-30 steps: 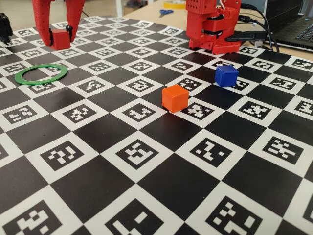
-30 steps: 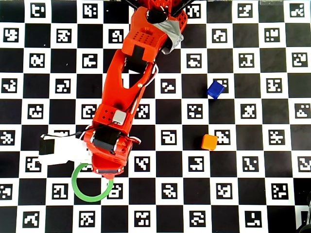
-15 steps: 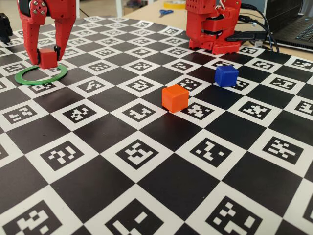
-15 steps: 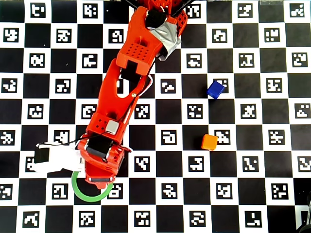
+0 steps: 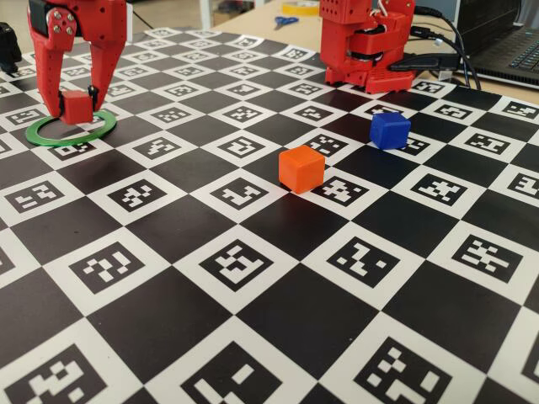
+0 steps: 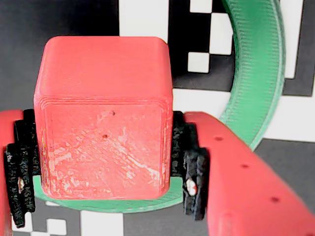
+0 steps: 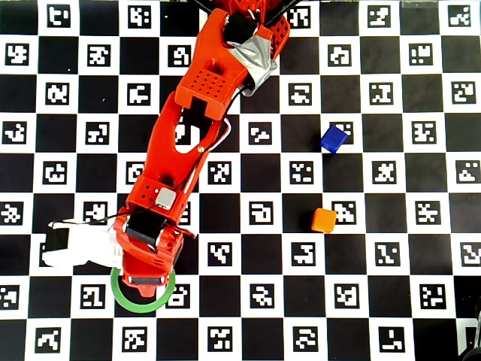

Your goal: Grab the red cube then put it in the green circle then put the blue cube on top and finally the orange cube on top

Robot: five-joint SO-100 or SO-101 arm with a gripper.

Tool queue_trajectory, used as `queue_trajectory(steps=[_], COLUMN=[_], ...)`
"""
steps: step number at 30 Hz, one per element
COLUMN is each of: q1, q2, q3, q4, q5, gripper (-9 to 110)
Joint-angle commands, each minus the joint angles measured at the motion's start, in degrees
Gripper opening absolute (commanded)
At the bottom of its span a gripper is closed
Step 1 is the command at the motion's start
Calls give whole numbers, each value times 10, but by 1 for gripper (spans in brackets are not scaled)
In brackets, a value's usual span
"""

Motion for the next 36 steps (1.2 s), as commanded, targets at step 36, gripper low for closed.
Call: queue_trajectory(steps=[36], q1=[14], q2=[106], q3=[-26], q4=[43], q5=[54], gripper=[39])
